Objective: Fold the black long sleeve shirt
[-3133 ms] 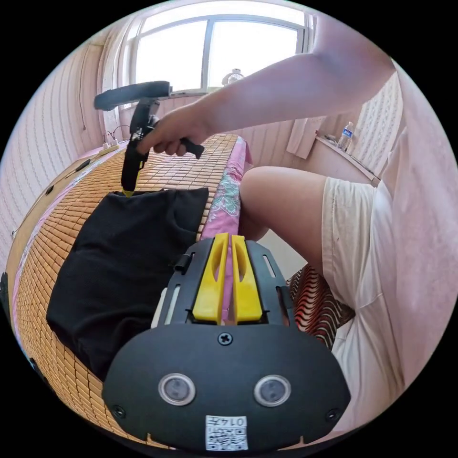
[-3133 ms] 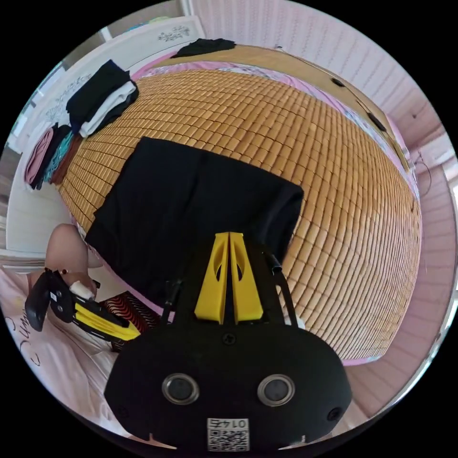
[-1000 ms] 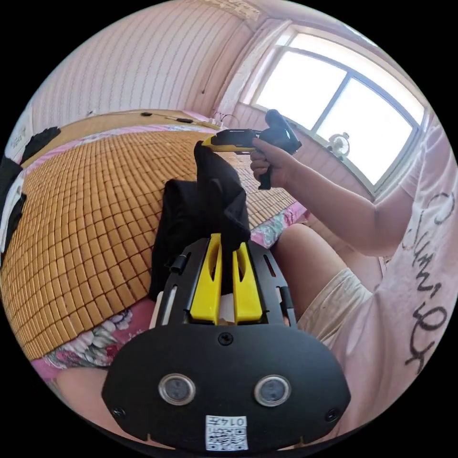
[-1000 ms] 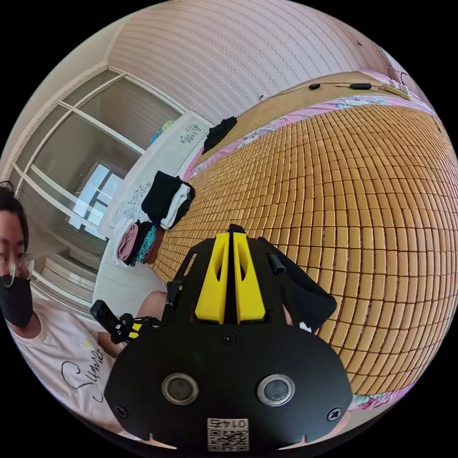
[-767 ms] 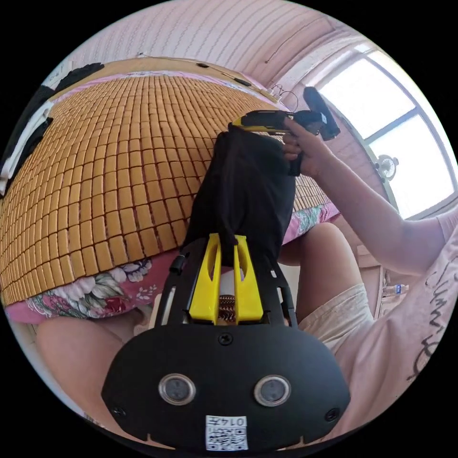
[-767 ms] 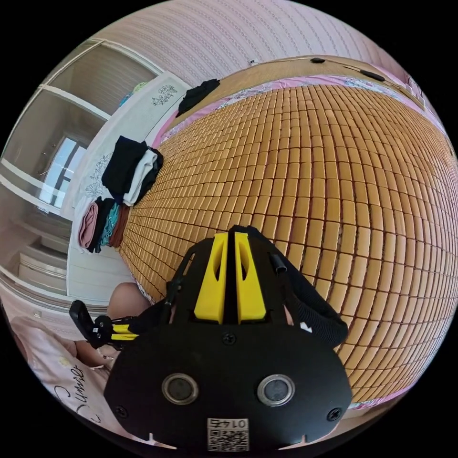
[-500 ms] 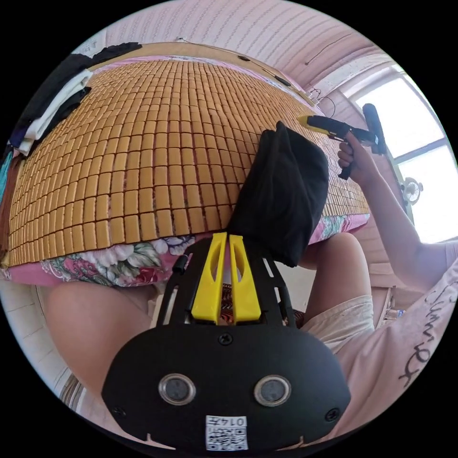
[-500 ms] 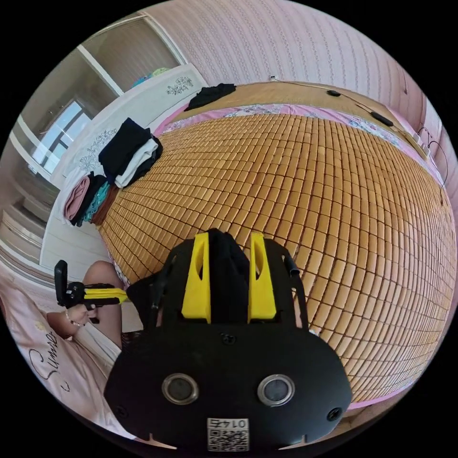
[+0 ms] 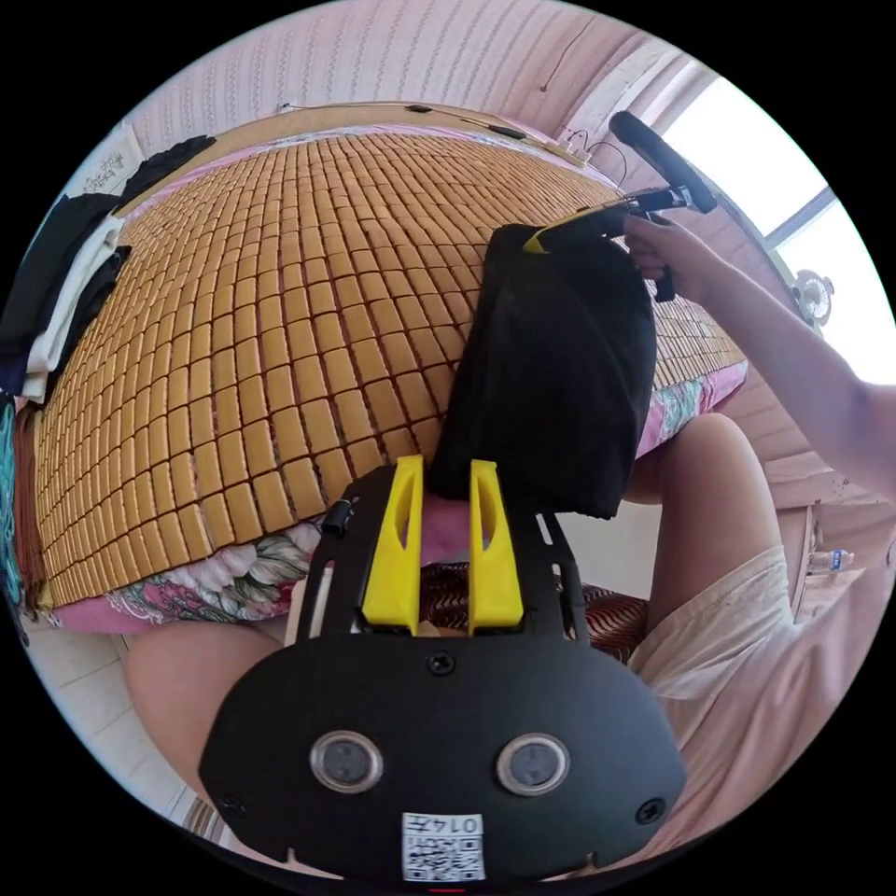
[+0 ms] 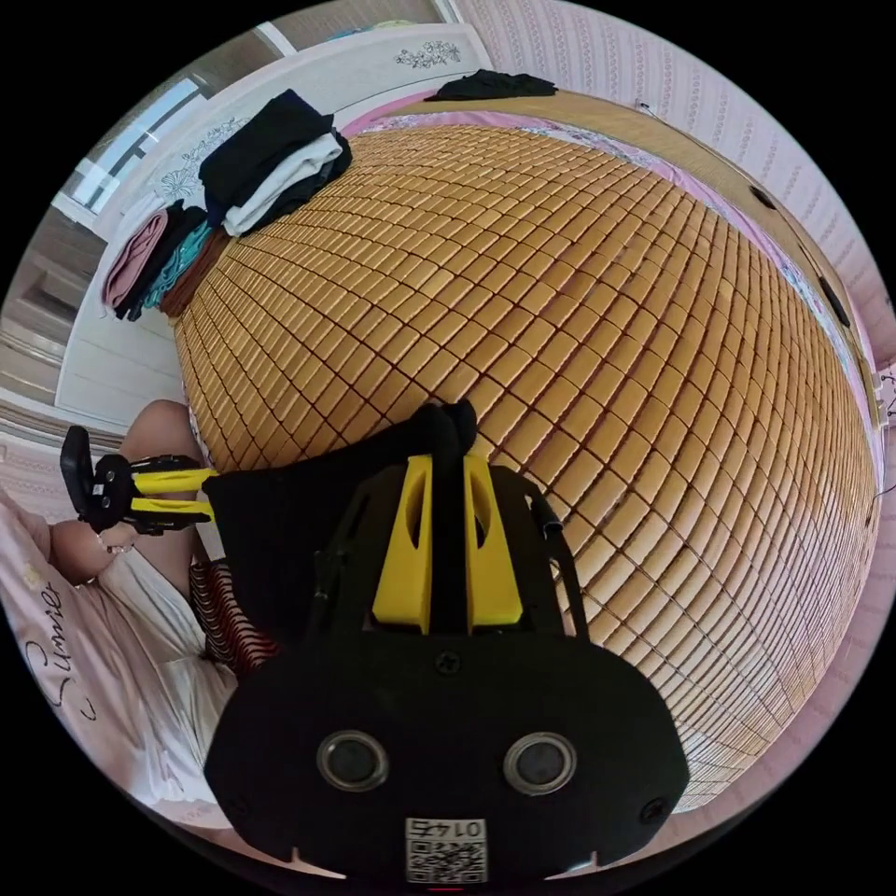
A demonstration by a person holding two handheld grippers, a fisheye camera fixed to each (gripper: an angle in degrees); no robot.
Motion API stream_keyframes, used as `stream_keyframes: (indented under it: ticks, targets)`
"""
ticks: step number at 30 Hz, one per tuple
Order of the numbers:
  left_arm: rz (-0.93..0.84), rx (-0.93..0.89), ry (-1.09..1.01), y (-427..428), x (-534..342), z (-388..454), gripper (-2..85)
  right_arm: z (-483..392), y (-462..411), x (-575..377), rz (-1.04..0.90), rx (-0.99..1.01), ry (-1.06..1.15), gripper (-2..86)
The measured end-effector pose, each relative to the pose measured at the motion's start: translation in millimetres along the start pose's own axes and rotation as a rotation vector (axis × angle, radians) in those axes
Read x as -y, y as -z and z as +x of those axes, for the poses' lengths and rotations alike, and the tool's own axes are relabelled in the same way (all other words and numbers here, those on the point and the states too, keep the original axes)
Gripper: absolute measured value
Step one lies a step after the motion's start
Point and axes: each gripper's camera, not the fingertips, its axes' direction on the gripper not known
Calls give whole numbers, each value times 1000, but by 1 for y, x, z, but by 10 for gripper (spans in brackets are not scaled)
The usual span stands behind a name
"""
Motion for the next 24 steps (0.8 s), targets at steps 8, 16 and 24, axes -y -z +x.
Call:
stream_keyframes:
  ticks: [8,16,24]
  targets:
    - [24,-32,-155,1,11,46,-7,30,70,-131,295,-35,-298,48]
    - [-22,-139,-393,-40,115,147,-9,113,91,-263,298,-116,-626,33]
    - [-46,-173,-682,-94,216,330,-8,269,138,-358,237,-252,-816,22]
